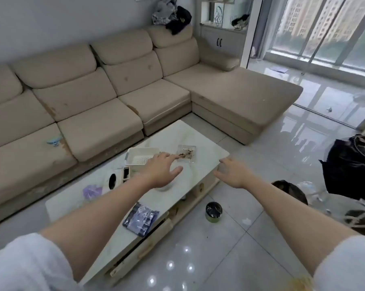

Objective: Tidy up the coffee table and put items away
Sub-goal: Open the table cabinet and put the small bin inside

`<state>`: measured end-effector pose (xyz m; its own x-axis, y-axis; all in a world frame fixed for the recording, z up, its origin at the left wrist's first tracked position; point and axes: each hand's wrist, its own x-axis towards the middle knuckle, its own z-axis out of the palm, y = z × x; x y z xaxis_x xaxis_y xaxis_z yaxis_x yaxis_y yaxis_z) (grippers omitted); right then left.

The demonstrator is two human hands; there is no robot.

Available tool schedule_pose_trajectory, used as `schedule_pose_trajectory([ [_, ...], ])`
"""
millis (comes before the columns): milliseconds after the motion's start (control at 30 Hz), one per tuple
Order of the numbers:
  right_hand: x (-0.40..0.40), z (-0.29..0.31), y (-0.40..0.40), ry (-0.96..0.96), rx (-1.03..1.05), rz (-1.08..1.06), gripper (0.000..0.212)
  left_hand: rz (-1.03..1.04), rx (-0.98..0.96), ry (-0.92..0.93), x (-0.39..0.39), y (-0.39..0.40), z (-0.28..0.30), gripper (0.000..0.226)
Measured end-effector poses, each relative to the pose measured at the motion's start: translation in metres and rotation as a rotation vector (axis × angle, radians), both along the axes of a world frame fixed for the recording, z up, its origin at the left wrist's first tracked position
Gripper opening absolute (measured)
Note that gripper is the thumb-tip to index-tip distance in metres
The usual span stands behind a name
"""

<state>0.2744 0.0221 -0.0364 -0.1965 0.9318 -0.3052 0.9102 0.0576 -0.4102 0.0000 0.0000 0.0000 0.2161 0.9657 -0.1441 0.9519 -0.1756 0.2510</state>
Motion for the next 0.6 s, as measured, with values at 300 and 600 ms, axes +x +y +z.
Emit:
schedule_pose_trajectory([
  [300,0.004,-0.081,0.092,-0.03,-0.149,0.024,0.081,-0.004,-0.142,0.004,0.025,0.094,-0.097,0.061],
  [600,0.03,-0.265,0.167,-0.038,-0.158,0.024,0.079,0.006,-0.277,-0.029,0.059,0.167,-0.286,0.061],
])
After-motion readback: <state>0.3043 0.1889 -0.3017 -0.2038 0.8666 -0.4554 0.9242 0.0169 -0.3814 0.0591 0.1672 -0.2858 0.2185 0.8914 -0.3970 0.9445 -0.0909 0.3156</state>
